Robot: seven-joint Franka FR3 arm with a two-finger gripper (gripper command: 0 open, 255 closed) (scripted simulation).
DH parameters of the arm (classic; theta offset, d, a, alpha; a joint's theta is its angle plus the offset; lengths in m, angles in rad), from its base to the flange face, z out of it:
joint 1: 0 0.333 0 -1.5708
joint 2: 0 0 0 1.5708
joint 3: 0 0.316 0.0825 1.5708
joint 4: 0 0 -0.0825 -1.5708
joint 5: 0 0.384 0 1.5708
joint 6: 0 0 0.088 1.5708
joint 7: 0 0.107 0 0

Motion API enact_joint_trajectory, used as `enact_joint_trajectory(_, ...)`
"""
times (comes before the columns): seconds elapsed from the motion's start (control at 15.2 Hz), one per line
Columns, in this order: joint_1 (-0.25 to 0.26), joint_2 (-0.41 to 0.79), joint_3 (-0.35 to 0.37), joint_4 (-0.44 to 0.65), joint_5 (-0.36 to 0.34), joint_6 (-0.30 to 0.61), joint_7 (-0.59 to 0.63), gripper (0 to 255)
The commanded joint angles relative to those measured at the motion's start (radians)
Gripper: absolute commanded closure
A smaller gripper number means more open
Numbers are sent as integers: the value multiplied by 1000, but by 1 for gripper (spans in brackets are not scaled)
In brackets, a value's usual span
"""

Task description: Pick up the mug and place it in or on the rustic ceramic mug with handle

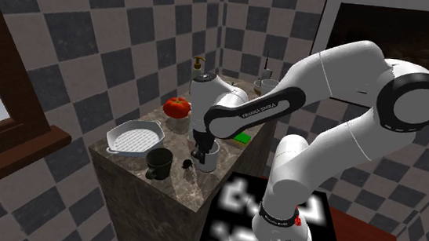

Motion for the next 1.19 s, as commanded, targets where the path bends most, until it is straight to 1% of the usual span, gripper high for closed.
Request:
enact_joint_trajectory(0.0,2,-16,2,20,4,-37,-2,255)
enact_joint_trajectory(0.53,6,-62,7,105,14,-167,-11,255)
enact_joint_trajectory(1.12,9,-85,13,214,23,-298,-20,255)
